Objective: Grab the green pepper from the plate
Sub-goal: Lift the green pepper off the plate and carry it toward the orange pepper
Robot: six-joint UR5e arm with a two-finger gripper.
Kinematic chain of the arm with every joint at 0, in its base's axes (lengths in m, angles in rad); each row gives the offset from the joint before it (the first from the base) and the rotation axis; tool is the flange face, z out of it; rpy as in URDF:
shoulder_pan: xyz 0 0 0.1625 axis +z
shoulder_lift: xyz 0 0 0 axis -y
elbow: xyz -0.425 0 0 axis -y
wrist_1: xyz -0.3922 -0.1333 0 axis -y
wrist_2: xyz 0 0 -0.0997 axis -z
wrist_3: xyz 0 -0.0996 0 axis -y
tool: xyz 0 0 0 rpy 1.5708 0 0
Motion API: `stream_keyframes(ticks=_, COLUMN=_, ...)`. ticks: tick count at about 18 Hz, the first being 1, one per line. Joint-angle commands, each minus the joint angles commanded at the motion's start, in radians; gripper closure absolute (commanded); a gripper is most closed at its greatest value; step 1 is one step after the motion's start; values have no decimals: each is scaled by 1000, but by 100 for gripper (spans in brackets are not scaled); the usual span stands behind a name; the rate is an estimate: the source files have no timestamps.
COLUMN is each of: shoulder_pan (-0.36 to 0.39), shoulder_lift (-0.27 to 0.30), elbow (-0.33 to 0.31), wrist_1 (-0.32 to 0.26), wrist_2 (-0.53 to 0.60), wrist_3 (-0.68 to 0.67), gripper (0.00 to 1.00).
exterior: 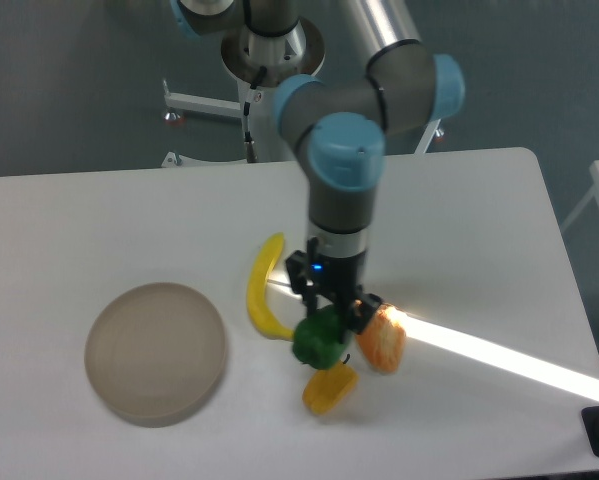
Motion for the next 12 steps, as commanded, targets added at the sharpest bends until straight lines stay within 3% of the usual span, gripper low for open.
stream_keyframes(ticks=12, shoulder_pan=5, shoulder_lift=-23, elbow=38, wrist_1=-2, wrist_2=8, wrist_3=29, gripper=67)
